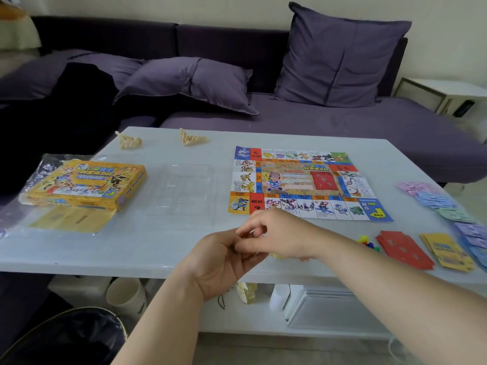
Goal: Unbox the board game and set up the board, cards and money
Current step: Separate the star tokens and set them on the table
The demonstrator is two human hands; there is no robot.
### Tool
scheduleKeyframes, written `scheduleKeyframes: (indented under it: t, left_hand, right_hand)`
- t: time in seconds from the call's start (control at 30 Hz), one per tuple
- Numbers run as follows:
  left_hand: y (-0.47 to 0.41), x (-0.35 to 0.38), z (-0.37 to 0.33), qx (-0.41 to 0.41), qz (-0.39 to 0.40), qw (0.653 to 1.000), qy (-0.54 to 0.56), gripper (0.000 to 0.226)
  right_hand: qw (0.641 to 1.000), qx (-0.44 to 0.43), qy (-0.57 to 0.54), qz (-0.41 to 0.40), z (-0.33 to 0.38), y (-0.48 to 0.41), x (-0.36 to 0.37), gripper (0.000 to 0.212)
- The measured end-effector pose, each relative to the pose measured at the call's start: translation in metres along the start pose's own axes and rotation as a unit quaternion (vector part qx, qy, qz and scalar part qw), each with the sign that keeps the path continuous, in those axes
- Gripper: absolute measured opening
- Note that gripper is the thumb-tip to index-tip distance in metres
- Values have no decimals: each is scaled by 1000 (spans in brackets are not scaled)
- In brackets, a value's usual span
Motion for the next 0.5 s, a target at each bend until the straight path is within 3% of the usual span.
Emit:
scheduleKeyframes:
  t: [0.13,0.27,0.5]
  left_hand:
    - [-1,0,2,-16,6,1000,9,39]
    - [2,0,0,-15,6,999,45,32]
    - [2,0,-1,-3,32,999,43,39]
  right_hand:
    - [998,36,19,46,3,-1,-7,24]
    - [999,6,46,19,9,-2,-4,20]
    - [1000,11,22,-6,9,-4,-8,13]
Point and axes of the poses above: each hand's wrist, its own y-axis away from the middle knuckle, its own x-axis out of the palm, z = x × y, the point moved 1 cm from there along -y, towards the middle knuckle, and after that the axes turned 14 degrees about -z, right-handed, at the moved point
